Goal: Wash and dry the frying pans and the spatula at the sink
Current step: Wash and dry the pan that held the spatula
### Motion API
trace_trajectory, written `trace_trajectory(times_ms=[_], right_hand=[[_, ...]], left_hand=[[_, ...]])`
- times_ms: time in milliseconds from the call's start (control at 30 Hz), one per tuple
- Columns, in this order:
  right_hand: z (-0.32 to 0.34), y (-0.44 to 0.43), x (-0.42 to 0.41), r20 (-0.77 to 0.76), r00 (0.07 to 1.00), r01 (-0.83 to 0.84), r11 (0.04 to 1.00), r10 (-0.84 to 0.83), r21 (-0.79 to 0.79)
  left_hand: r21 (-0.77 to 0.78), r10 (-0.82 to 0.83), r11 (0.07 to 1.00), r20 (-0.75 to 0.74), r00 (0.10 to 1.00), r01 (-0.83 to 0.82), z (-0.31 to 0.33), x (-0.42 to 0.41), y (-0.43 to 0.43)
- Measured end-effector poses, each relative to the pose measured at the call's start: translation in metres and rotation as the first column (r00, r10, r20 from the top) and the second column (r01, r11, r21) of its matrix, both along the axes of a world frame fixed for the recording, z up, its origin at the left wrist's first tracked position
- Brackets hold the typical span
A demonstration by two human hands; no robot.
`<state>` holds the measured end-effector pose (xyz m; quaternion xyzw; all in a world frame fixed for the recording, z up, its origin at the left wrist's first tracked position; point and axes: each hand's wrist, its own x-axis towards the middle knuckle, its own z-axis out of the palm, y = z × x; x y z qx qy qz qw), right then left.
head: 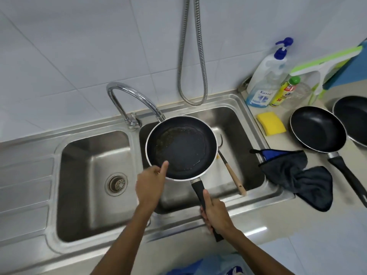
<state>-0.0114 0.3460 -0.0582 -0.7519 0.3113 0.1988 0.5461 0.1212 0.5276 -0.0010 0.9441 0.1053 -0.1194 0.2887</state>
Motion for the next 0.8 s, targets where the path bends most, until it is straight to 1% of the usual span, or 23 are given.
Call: trace_trajectory(times_ms=[67, 100, 133, 200, 233, 267, 300, 333, 367, 400, 500, 533, 567, 633, 700, 767, 800], right_hand=[[-0.001, 0.002, -0.002, -0.003, 1.000, -0.003, 1.000, 0.003, -0.016], [-0.001, 0.003, -0.003, -0.004, 1.000, -0.011, 1.000, 0.011, -0.025], [-0.001, 0.005, -0.005, 0.005, 1.000, -0.017, 0.999, 0.017, -0.033], [0.002, 0.008, -0.007, 0.027, 0.999, -0.023, 0.998, 0.025, -0.055], [0.005, 0.011, -0.008, 0.041, 0.999, -0.024, 0.997, 0.027, -0.071], [0.007, 0.013, -0.009, 0.053, 0.998, -0.029, 0.996, 0.033, -0.080], [0.010, 0.014, -0.010, 0.062, 0.998, -0.029, 0.997, 0.034, -0.075], [0.012, 0.015, -0.011, 0.067, 0.997, -0.021, 0.998, 0.024, -0.053], [0.015, 0.016, -0.012, 0.068, 0.998, -0.008, 1.000, 0.009, -0.025], [0.018, 0.016, -0.014, 0.070, 0.998, 0.004, 1.000, -0.004, -0.004], [0.026, 0.013, -0.018, 0.086, 0.996, -0.005, 1.000, 0.005, -0.002], [0.029, 0.011, -0.018, 0.085, 0.996, -0.025, 1.000, 0.026, -0.019], [0.033, 0.007, -0.017, 0.077, 0.995, -0.054, 0.998, 0.058, -0.042], [0.041, -0.008, -0.013, 0.048, 0.990, -0.127, 0.989, 0.132, -0.080], [0.052, -0.031, -0.005, 0.041, 0.983, -0.178, 0.983, 0.179, -0.043], [0.063, -0.057, 0.006, 0.035, 0.986, -0.162, 0.987, 0.162, -0.001], [0.069, -0.070, 0.014, 0.038, 0.988, -0.147, 0.989, 0.147, -0.015]], left_hand=[[-0.163, -0.063, 0.986, -0.166, 0.984, 0.036, -0.010, -0.047, -0.025], [-0.255, -0.068, 0.967, -0.252, 0.965, 0.001, -0.016, -0.062, -0.036], [-0.332, -0.065, 0.942, -0.331, 0.941, -0.052, -0.024, -0.074, -0.047], [-0.390, -0.046, 0.907, -0.468, 0.883, -0.160, -0.038, -0.085, -0.067], [-0.424, -0.024, 0.871, -0.538, 0.842, -0.246, -0.040, -0.087, -0.076], [-0.477, 0.004, 0.789, -0.625, 0.781, -0.386, -0.041, -0.088, -0.083], [-0.514, 0.023, 0.657, -0.717, 0.697, -0.551, -0.042, -0.088, -0.089], [-0.519, 0.024, 0.524, -0.784, 0.620, -0.676, -0.042, -0.086, -0.092], [-0.520, 0.025, 0.432, -0.809, 0.587, -0.736, -0.041, -0.085, -0.094], [-0.526, 0.038, 0.405, -0.808, 0.588, -0.748, -0.040, -0.085, -0.096], [-0.545, 0.147, 0.446, -0.737, 0.659, -0.710, -0.040, -0.091, -0.102], [-0.560, 0.168, 0.439, -0.717, 0.676, -0.703, -0.040, -0.092, -0.104], [-0.579, 0.181, 0.408, -0.707, 0.684, -0.706, -0.041, -0.093, -0.107], [-0.596, 0.179, 0.364, -0.710, 0.681, -0.716, -0.045, -0.092, -0.111], [-0.617, 0.165, 0.346, -0.701, 0.693, -0.707, -0.044, -0.091, -0.115], [-0.630, 0.177, 0.387, -0.666, 0.724, -0.674, -0.048, -0.094, -0.121], [-0.630, 0.193, 0.415, -0.645, 0.740, -0.657, -0.049, -0.095, -0.124]])
